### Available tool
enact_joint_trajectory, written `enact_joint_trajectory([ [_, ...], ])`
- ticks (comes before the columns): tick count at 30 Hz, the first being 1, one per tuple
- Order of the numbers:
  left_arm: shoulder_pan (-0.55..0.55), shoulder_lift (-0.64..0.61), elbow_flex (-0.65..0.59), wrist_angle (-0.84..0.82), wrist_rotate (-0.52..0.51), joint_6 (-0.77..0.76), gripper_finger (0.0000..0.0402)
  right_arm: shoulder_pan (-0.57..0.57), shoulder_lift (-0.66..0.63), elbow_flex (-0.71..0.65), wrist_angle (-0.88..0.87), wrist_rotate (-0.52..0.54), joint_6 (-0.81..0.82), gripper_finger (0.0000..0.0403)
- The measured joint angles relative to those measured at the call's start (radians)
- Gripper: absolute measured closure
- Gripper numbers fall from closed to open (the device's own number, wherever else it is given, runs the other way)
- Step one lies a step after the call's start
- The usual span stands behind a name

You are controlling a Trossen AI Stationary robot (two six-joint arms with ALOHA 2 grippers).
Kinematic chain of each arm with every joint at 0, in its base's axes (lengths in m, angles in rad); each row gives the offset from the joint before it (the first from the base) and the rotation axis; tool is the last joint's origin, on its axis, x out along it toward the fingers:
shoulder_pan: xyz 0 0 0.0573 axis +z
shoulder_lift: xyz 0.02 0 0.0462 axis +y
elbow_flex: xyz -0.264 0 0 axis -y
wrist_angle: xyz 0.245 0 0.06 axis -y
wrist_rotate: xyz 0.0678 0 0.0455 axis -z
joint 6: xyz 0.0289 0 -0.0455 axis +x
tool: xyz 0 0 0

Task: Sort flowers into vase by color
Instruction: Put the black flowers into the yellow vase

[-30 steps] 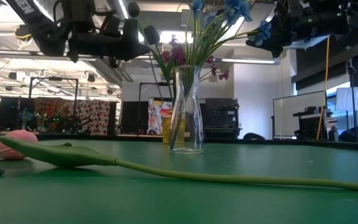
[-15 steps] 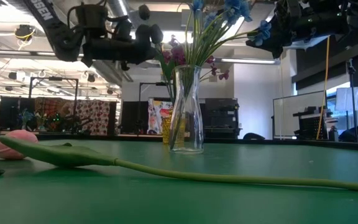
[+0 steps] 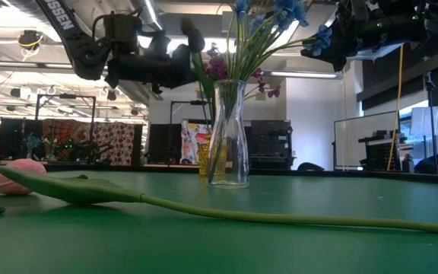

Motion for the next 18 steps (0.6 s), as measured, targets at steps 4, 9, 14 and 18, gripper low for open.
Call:
enact_joint_trajectory([
  [4, 0.000, 0.000, 0.000, -0.025, 0.000, 0.001, 0.0401, 0.000, 0.000, 0.000, 0.000, 0.000, 0.000, 0.0243],
  [9, 0.000, 0.000, 0.000, -0.053, 0.000, 0.003, 0.0389, 0.000, 0.000, 0.000, -0.001, 0.000, 0.003, 0.0243],
  [14, -0.016, 0.000, 0.000, -0.059, 0.014, 0.085, 0.0362, 0.000, 0.000, 0.000, -0.001, 0.000, 0.005, 0.0243],
  [18, -0.042, 0.000, 0.000, -0.057, 0.023, 0.104, 0.0335, 0.000, 0.000, 0.000, -0.001, 0.000, 0.005, 0.0243],
])
